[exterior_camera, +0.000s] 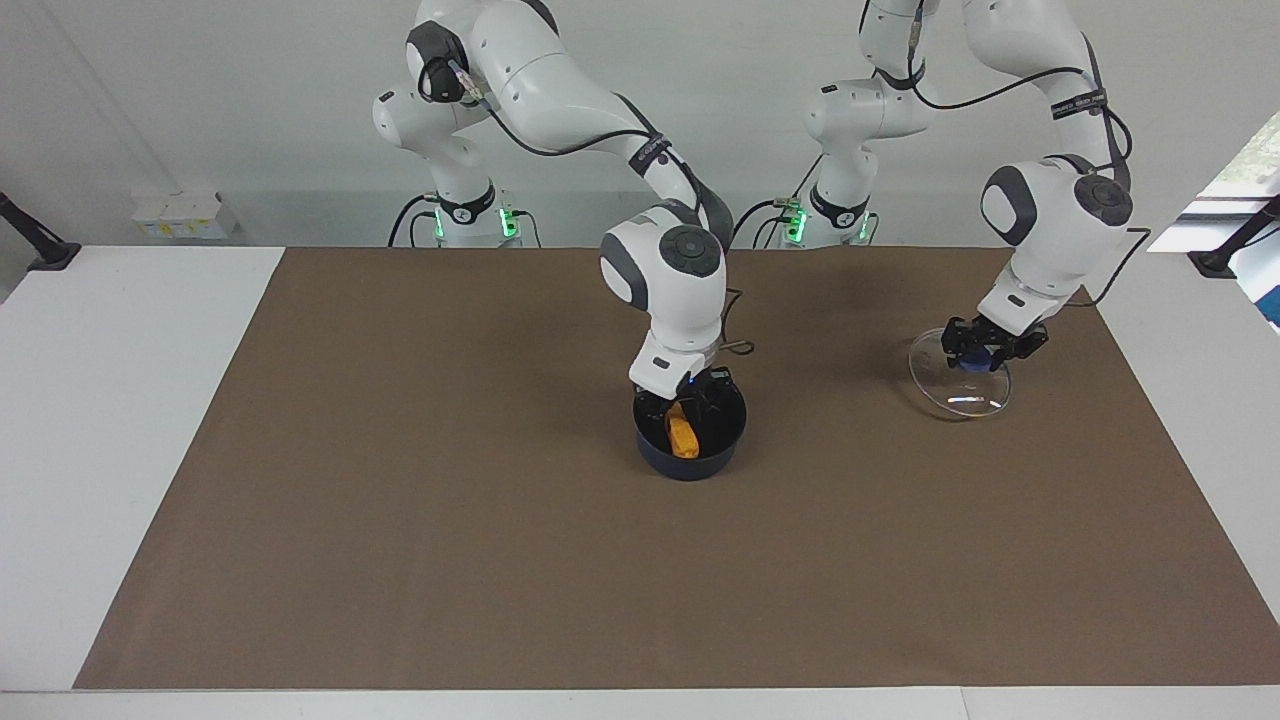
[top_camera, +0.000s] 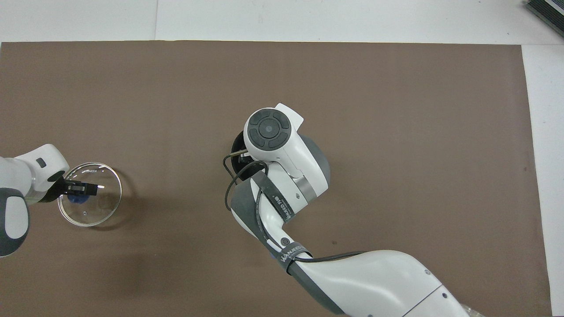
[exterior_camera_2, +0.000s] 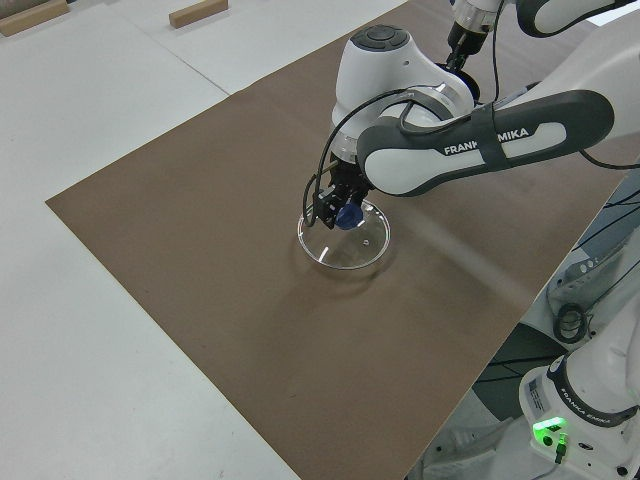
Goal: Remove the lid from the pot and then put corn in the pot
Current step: 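Lower the corn into the pot and open the right gripper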
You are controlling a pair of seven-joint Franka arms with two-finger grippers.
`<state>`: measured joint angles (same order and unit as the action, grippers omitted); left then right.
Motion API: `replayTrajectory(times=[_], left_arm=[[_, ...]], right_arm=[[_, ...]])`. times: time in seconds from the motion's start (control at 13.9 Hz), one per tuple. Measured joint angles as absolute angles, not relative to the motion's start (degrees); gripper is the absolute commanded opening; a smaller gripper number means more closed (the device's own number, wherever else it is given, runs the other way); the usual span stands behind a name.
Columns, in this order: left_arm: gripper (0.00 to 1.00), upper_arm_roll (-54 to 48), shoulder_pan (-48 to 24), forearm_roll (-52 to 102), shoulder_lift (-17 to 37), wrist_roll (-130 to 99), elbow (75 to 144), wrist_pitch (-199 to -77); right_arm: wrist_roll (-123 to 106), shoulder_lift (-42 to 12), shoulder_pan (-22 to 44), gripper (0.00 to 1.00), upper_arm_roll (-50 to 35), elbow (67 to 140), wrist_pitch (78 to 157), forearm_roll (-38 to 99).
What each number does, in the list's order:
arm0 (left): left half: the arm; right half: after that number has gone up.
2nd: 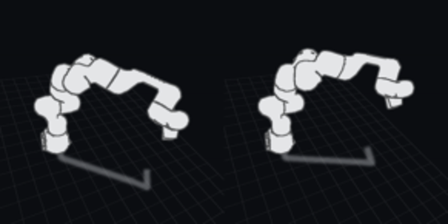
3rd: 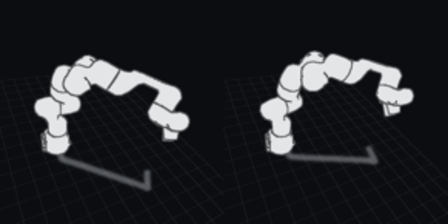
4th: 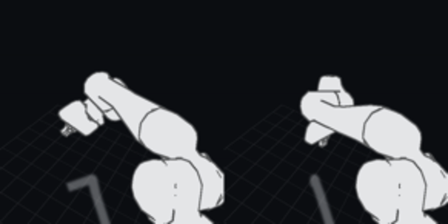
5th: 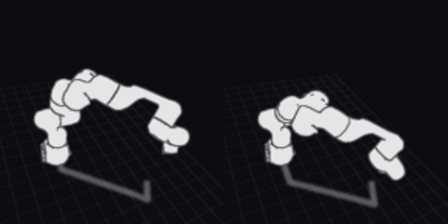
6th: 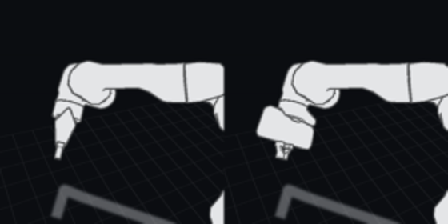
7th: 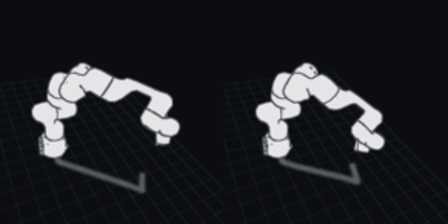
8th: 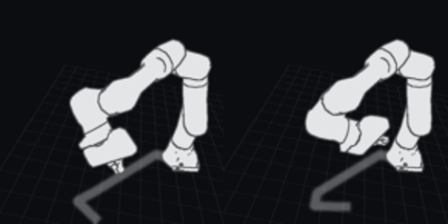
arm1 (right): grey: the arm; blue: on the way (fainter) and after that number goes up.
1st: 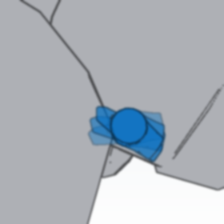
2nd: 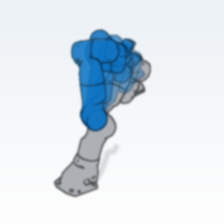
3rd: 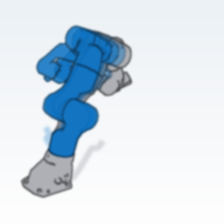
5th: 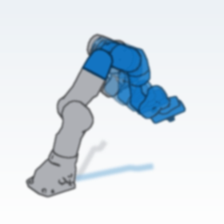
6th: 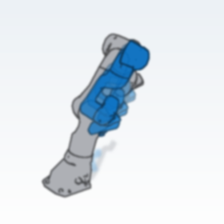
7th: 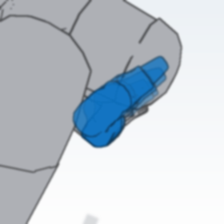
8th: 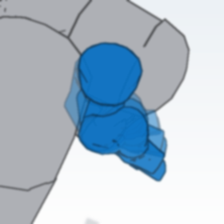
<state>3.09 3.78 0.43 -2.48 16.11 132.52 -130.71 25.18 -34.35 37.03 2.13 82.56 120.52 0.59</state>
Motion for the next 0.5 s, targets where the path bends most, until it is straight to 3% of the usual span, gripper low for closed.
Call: replayTrajectory(times=[0.07, 0.14, 0.5], left_arm=[[0.42, 3.0, 3.8, 0.4, -2.2, 16.2, 132.7, -131.2], [0.99, 2.9, 3.8, 0.4, -1.9, 16.4, 133.1, -131.7], [1.0, 2.7, 3.8, 0.4, -1.0, 17.1, 132.2, -132.2]], right_arm=[[25.2, -34.2, 37.0, 1.0, 2.3, 82.5, 120.5, 0.6], [25.2, -33.8, 37.0, 1.0, 2.6, 82.4, 120.5, 0.6], [24.9, -24.8, 31.6, 1.0, 5.0, 82.0, 113.7, 0.5]])
